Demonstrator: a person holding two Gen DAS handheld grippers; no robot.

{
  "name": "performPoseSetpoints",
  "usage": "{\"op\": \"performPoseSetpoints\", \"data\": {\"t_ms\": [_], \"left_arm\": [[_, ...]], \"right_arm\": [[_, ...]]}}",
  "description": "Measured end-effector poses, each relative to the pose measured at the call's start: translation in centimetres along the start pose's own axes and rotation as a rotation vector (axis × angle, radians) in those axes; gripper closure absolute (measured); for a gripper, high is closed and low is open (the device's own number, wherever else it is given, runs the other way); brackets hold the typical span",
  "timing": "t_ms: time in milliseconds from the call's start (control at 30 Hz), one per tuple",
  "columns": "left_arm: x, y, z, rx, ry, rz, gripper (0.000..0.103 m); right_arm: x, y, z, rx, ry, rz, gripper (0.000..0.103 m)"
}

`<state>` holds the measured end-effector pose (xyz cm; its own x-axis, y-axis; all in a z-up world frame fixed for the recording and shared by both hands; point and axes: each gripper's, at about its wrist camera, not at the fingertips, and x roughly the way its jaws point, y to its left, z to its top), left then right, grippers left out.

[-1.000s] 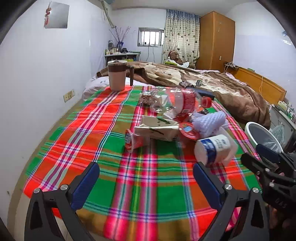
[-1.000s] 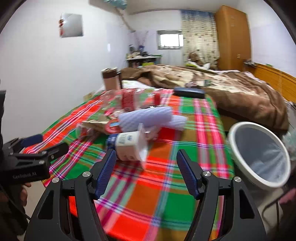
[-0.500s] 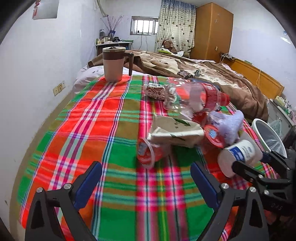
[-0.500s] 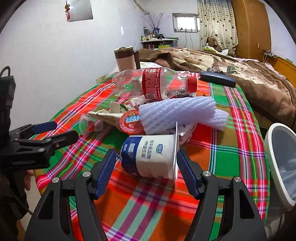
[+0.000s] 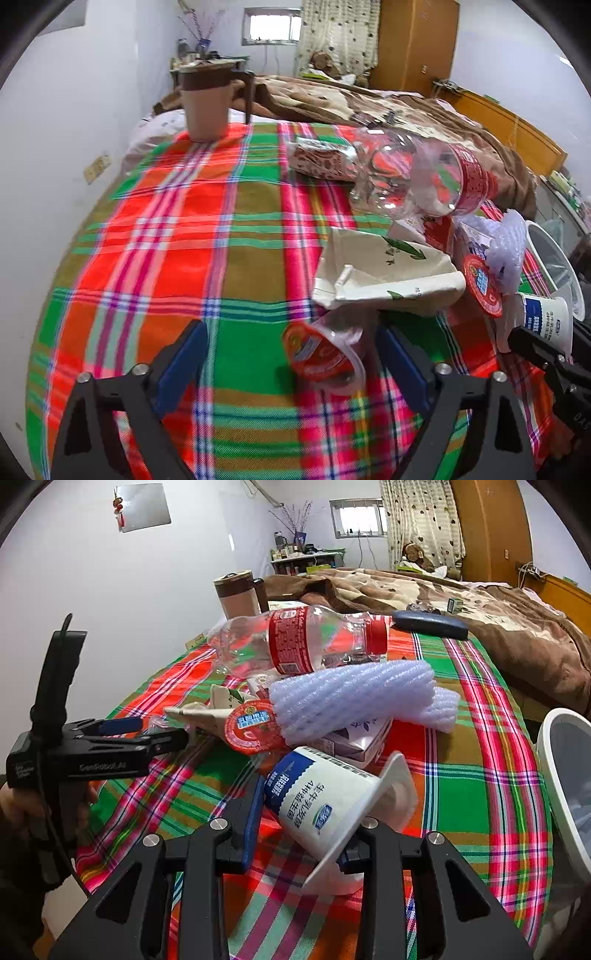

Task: Collect trash
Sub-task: 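Grasp the white yogurt cup with the right tool while the left tool grasps the clear plastic cup, then carry the yogurt cup over the white bin and open the right tool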

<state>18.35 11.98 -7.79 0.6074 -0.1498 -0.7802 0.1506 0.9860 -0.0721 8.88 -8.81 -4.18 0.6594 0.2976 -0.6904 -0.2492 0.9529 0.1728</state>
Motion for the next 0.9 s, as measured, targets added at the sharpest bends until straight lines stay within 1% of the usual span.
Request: {"op": "performPoseSetpoints", "data": {"t_ms": [33, 133, 167, 200, 233, 300, 567, 667, 767, 867, 900], "left_arm": [[0.3, -0.1, 0.1, 0.001, 0.011, -0.009, 0.024], [0.8, -0.4, 0.1, 0.013, 0.012, -0.026, 0.03], [0.9, -0.4, 0.3, 0.014, 0.01, -0.031, 0.036], [0.9, -0.4, 0.4, 0.012, 0.006, -0.039, 0.046], [0.9, -0.4, 0.4, 0.01, 0.004, -0.043, 0.053], [0.9, -0.5, 0.4, 0.008, 0.001, -0.053, 0.059], [-0.1, -0.8, -0.4, -0.016, -0.026, -0.072, 0.059], [-0.7, -1.2, -1.0, -0.015, -0.03, -0.073, 0.059], [-1.5, -1.7, -1.8, -0.007, -0.036, -0.064, 0.059], [-2.4, -2.3, -2.5, -0.003, -0.041, -0.064, 0.059], [-2.7, -2.4, -2.7, 0.0, -0.044, -0.065, 0.059]], "right_arm": [[0.0, 0.0, 0.0, 0.003, 0.0, 0.0, 0.07], [-0.1, 0.1, 0.1, -0.001, -0.009, -0.01, 0.07], [-0.1, 0.1, 0.0, -0.006, -0.013, -0.013, 0.071], [-0.1, 0.3, 0.0, -0.01, -0.016, -0.013, 0.071], [-0.2, 0.3, -0.1, -0.013, -0.017, -0.014, 0.071], [-0.3, 0.5, -0.2, -0.019, -0.021, -0.017, 0.072], [-0.8, 0.1, -0.2, -0.005, -0.035, -0.005, 0.075], [-1.1, 0.0, -0.2, -0.002, -0.045, -0.002, 0.079], [-1.4, 0.0, -0.3, -0.002, -0.05, 0.002, 0.08], [-1.8, -0.1, -0.4, -0.002, -0.057, 0.007, 0.085], [-2.0, -0.2, -0.5, 0.0, -0.06, 0.011, 0.085]]}}
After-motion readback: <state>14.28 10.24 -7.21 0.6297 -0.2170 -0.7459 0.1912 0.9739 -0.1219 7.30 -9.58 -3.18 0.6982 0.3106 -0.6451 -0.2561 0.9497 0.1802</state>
